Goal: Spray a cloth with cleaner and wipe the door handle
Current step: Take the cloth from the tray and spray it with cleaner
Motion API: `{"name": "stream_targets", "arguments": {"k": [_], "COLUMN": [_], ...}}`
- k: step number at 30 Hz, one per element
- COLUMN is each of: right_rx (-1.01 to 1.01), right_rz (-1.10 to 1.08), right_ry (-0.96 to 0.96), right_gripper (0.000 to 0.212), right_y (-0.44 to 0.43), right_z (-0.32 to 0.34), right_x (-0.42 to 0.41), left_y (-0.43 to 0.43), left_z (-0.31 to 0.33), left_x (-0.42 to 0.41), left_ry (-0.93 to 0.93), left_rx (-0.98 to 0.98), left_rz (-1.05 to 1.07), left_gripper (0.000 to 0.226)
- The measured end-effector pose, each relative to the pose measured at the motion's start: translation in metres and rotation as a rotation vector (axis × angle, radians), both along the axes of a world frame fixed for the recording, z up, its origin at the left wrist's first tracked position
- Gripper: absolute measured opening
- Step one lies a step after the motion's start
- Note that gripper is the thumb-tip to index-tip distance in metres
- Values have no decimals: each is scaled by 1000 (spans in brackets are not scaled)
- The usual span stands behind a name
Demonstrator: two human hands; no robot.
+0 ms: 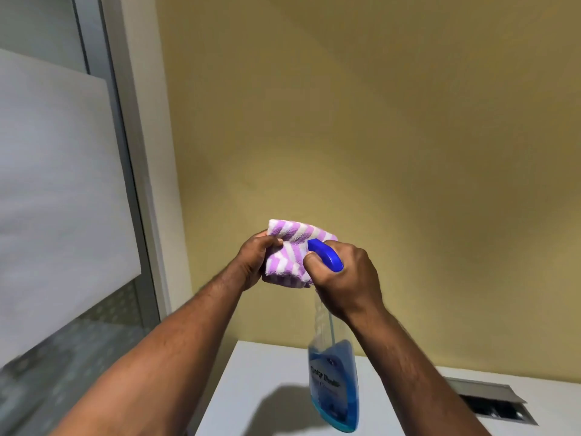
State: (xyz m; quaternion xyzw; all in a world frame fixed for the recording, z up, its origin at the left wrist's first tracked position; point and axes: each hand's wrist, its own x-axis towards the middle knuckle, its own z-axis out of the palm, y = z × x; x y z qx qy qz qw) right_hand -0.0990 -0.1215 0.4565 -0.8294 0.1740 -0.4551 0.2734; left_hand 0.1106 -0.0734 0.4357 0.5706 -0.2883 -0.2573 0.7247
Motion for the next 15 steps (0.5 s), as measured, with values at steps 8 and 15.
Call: {"name": "stream_targets", "arguments": {"k": [8, 15], "right_rx": [-38, -105], "right_rz": [1, 1], "right_ry": [11, -62], "right_gripper": [34, 30], "right_y": [8, 15], "right_z": [8, 5], "right_x": [-4, -9], "left_y": [0, -1], "left_z": [10, 11], "left_x": [1, 4], "left_ry": [-44, -33], "left_rx": [-15, -34], "left_rz": [7, 12], "left_gripper": [30, 31]}}
